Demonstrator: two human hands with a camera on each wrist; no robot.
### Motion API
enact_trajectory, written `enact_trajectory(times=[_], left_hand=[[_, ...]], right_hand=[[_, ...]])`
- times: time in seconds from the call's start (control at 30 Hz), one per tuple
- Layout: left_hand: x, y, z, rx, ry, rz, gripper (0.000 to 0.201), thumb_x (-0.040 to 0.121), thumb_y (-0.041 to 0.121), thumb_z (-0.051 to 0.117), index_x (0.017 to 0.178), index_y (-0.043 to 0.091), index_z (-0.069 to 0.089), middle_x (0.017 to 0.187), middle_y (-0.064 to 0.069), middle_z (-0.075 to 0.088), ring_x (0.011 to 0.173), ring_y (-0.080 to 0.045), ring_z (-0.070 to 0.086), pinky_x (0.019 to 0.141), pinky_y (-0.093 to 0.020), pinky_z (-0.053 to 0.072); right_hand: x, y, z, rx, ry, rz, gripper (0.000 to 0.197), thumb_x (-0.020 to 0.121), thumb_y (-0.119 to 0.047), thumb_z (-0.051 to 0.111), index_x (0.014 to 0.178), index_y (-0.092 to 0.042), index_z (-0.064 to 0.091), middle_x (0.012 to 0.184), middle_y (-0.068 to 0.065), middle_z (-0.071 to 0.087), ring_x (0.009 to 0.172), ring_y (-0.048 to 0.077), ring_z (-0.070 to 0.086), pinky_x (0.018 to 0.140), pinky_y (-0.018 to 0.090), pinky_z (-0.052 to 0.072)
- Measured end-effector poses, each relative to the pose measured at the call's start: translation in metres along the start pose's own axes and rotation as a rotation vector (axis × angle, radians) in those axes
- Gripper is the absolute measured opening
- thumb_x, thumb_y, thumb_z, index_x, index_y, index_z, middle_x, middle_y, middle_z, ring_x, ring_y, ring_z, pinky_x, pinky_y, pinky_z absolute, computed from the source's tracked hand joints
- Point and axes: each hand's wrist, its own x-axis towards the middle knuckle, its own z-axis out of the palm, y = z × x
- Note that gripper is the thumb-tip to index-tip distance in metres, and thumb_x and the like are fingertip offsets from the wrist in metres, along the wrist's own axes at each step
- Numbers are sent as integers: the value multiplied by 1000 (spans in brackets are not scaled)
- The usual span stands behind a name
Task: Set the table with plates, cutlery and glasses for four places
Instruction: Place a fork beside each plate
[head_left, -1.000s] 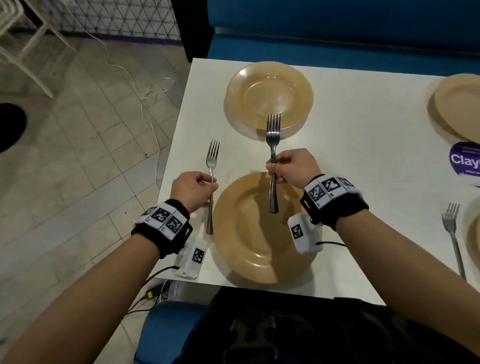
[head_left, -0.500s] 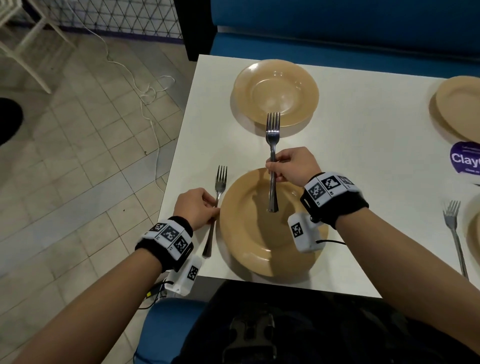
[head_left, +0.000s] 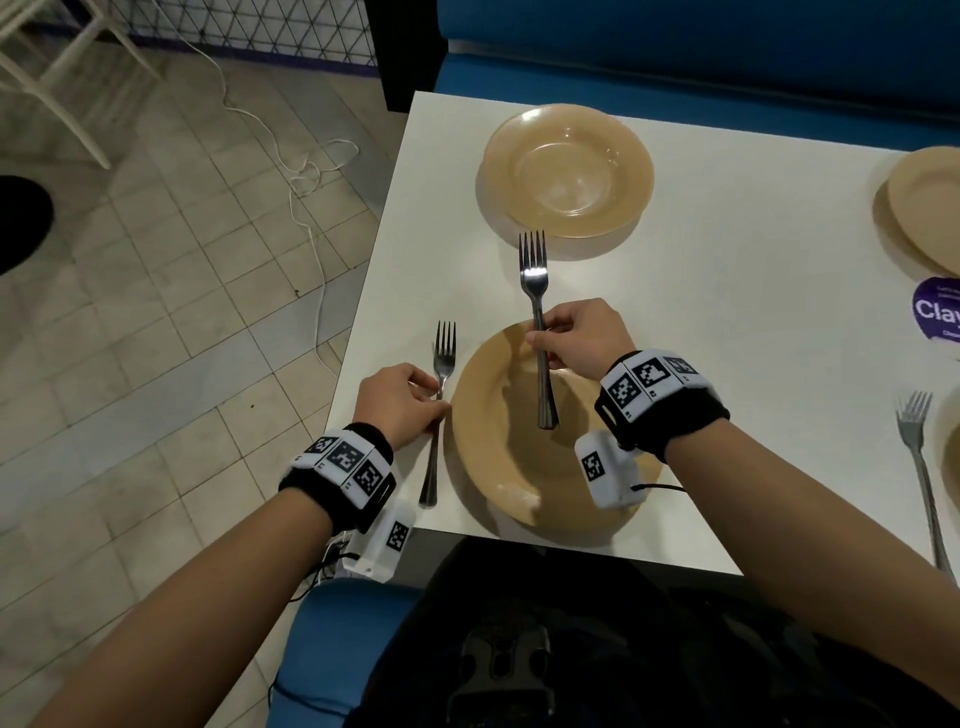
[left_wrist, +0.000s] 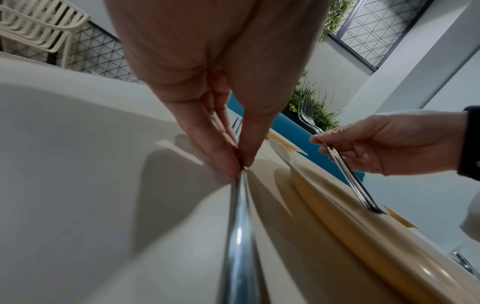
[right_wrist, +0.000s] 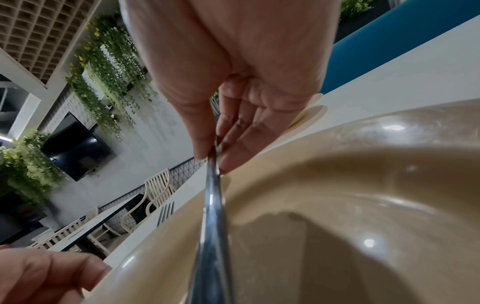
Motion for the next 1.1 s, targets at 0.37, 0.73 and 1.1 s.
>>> enact_trajectory(times=[0.37, 0.73, 1.1], left_hand=[[-6, -6, -2, -21, 31, -2, 17, 78, 12, 70, 94, 15, 66, 73, 3, 64, 60, 2, 57, 45, 0, 39], [-6, -7, -4, 20, 34, -6, 19, 74, 9, 71, 91, 16, 68, 76, 0, 68, 74, -13, 67, 71, -18, 54], [-3, -6, -3, -13, 26, 10, 20, 74, 7, 70, 91, 15, 67, 77, -1, 69, 76, -18, 69, 84, -30, 56]], right_hand=[[-8, -5, 5, 33, 4, -12, 4, 83, -13, 69, 87, -14, 70, 79, 7, 67, 74, 19, 66, 74, 29, 59], [-10, -3, 5, 31, 13, -8, 12, 83, -12, 69, 94, -8, 71, 82, 9, 68, 74, 19, 66, 72, 28, 59], [-13, -4, 2, 25, 17, 3, 13, 83, -13, 69, 95, -9, 71, 81, 6, 67, 69, 15, 64, 66, 21, 57]])
